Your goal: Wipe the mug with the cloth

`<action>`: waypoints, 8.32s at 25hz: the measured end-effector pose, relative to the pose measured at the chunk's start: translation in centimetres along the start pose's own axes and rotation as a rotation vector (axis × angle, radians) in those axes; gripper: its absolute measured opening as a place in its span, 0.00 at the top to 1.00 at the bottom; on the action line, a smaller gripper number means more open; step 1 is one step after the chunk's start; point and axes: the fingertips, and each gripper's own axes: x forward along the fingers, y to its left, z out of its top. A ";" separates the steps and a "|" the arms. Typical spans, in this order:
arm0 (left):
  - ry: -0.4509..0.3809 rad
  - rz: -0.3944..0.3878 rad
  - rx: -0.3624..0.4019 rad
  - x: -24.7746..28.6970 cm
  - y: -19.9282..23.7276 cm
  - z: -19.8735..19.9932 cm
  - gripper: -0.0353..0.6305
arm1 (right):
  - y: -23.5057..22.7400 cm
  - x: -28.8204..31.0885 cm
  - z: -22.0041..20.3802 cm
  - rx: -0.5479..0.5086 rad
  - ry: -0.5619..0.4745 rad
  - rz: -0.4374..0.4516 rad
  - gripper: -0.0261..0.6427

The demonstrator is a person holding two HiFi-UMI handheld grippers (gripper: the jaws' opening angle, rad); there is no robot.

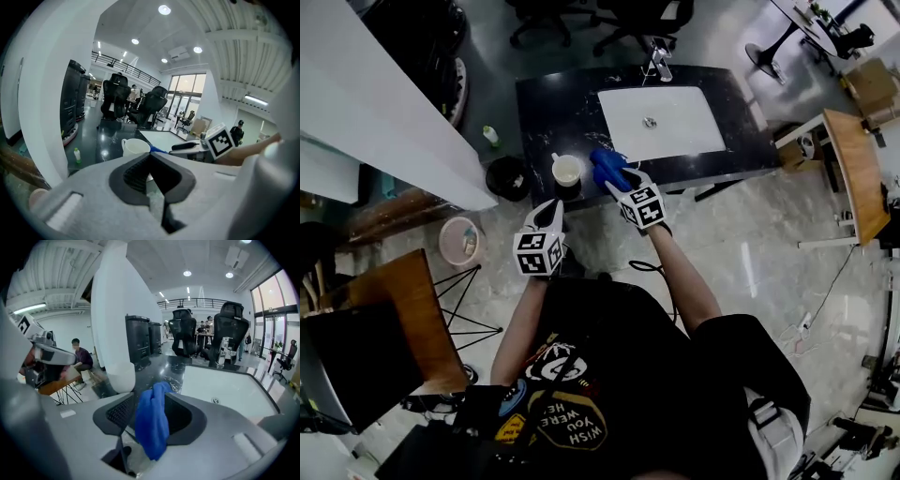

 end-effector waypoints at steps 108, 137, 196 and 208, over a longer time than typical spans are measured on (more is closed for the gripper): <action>0.065 -0.250 -0.116 9.2 4.2 2.0 0.94 | 10.0 1.1 0.0 -0.247 0.142 0.411 0.78; 0.070 -0.262 -0.097 8.7 2.9 1.4 0.94 | 11.9 0.5 -0.9 -0.354 0.185 0.443 0.78; 0.028 -0.219 -0.071 7.2 4.8 3.1 0.94 | 3.2 1.1 5.9 0.187 -0.164 0.032 0.79; -0.062 -0.184 0.078 4.2 4.6 4.5 0.94 | 3.3 -3.3 6.6 0.129 -0.285 -0.158 0.96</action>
